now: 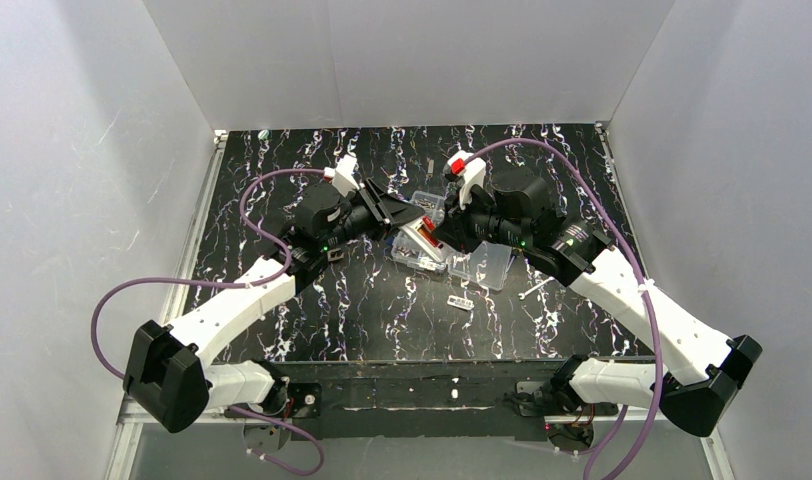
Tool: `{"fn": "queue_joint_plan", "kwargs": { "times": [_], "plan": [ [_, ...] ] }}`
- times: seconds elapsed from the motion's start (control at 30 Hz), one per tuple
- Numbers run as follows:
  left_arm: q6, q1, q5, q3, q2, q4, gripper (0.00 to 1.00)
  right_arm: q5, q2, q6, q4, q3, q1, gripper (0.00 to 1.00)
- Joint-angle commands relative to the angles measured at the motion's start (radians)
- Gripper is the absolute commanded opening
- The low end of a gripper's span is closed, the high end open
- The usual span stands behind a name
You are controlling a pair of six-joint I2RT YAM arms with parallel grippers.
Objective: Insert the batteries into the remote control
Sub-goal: Load the battery into the remote control.
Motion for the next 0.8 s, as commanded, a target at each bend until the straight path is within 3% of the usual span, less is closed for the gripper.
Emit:
{"fn": "queue_joint_plan", "kwargs": {
  "times": [0.0, 0.77],
  "plan": [
    [-0.010, -0.008, 0.045, 0.057, -0.001, 0.076, 0.00, -0.001, -0.023, -0.026, 0.020, -0.001, 0.004, 0.04],
    [-0.033, -0.010, 0.052, 0.057, 0.017, 0.095, 0.00, -0.002, -0.022, -0.029, 0.004, -0.006, 0.004, 0.16]
  ]
}}
